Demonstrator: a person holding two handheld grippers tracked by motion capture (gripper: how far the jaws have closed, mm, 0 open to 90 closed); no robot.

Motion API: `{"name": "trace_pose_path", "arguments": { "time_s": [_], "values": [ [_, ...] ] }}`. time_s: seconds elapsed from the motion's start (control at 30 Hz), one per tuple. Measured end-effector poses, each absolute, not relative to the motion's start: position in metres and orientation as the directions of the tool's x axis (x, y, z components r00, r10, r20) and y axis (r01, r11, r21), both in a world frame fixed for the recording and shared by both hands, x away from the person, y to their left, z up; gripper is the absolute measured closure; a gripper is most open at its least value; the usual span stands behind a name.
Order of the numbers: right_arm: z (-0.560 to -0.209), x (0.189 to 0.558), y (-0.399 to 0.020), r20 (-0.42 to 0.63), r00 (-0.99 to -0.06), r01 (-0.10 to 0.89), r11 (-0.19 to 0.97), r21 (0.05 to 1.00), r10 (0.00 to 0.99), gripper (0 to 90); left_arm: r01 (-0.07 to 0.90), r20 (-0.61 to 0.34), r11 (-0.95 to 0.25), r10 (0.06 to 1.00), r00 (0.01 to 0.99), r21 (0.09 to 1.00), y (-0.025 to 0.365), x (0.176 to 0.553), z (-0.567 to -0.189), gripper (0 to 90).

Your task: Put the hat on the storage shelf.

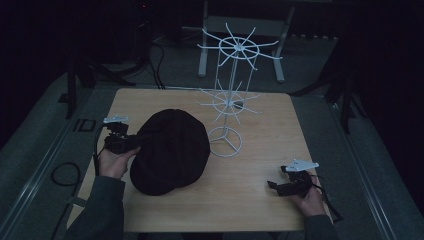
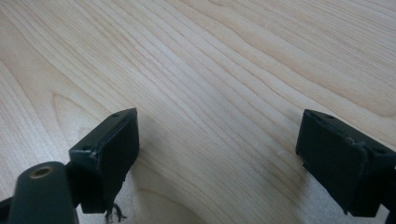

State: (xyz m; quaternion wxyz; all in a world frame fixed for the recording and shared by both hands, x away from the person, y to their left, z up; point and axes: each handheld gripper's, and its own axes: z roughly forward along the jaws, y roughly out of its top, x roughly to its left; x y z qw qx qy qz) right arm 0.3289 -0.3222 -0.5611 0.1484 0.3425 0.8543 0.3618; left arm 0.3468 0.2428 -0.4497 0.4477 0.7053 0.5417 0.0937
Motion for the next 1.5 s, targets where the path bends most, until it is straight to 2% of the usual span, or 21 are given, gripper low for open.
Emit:
{"name": "trace_pose_path", "arguments": {
  "time_s": [1.5],
  "values": [
    [-0.561, 0.329, -0.322, -0.008, -0.722, 0.476, 0.505, 0.72, 0.692, 13.2, 0.63, -0.511, 0.167, 0.753, 0.416, 0.758, 0.254, 0.345, -0.428, 76.3]
  ]
}}
